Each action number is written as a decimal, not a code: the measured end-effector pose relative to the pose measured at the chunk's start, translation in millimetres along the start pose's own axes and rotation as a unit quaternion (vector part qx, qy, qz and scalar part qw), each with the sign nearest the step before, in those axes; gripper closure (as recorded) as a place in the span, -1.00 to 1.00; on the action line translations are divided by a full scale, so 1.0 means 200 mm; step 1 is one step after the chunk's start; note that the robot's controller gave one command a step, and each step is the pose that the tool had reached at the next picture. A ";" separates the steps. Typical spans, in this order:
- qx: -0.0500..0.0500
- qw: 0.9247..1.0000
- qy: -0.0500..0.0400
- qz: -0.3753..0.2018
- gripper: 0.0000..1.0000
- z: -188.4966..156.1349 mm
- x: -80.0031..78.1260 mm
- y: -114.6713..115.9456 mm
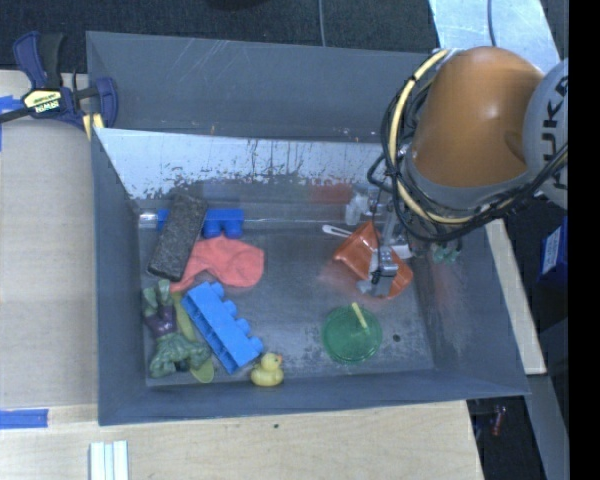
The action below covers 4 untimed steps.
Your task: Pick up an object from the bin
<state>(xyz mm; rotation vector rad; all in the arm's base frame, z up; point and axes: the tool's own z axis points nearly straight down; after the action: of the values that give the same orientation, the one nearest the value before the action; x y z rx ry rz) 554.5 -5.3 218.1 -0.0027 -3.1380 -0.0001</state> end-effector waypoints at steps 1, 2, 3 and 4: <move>0.000 1.000 -0.004 0.000 -1.00 -0.02 -0.01 0.00; 0.000 0.999 -0.007 -0.053 -1.00 0.16 -0.12 -0.14; 0.000 1.000 -0.003 0.018 -1.00 0.28 -0.16 -0.21; 0.000 0.995 -0.006 0.096 -1.00 0.49 -0.22 -0.31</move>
Offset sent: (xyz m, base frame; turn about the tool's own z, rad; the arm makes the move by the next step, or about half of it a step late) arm 0.0335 -0.0469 -0.0564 -0.1568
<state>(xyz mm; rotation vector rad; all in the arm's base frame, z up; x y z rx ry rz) 598.2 -68.2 119.8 -0.3046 -3.1348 -0.0004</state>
